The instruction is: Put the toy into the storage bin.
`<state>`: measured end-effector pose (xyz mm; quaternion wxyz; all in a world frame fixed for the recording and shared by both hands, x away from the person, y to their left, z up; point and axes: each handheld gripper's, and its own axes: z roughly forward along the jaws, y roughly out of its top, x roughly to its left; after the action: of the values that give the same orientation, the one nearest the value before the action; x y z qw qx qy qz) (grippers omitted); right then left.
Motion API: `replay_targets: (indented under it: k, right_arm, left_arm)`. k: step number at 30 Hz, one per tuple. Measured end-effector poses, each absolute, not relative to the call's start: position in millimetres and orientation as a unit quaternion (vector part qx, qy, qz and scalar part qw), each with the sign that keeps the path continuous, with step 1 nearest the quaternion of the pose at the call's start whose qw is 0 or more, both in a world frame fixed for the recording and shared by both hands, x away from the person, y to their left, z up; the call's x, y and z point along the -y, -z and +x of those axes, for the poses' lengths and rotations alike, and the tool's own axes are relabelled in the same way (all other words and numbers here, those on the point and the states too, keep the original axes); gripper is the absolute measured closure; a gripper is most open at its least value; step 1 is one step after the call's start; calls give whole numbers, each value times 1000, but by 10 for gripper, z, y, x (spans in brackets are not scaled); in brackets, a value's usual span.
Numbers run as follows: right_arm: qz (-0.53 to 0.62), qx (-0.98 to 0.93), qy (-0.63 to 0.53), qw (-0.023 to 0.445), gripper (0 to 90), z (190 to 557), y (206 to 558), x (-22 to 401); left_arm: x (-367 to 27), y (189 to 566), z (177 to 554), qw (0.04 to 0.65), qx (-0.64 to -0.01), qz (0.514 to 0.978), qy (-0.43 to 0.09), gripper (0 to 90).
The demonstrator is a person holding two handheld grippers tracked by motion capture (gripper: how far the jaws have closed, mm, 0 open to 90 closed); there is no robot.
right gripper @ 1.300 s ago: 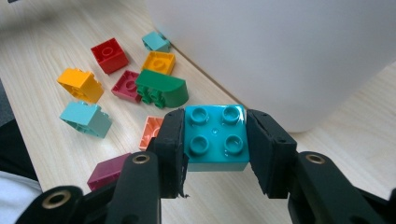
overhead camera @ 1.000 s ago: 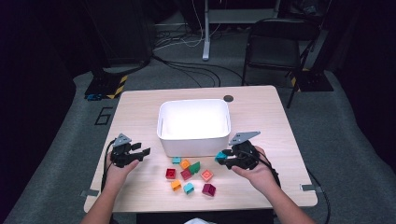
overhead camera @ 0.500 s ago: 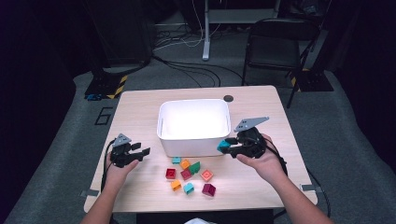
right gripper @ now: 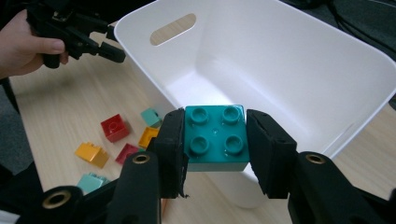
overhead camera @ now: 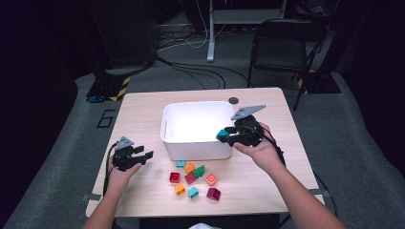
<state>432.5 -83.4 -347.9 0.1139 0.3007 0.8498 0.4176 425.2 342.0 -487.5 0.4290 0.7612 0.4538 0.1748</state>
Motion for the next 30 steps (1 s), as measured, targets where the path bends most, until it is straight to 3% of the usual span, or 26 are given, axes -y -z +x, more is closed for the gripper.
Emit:
replay_targets:
  k: [30]
  right_arm:
    - [306, -858, -393, 127, 583, 4969, 3700, 238]
  left_arm:
    - [-3441, 4889, 4278, 430, -453, 762, -171, 444]
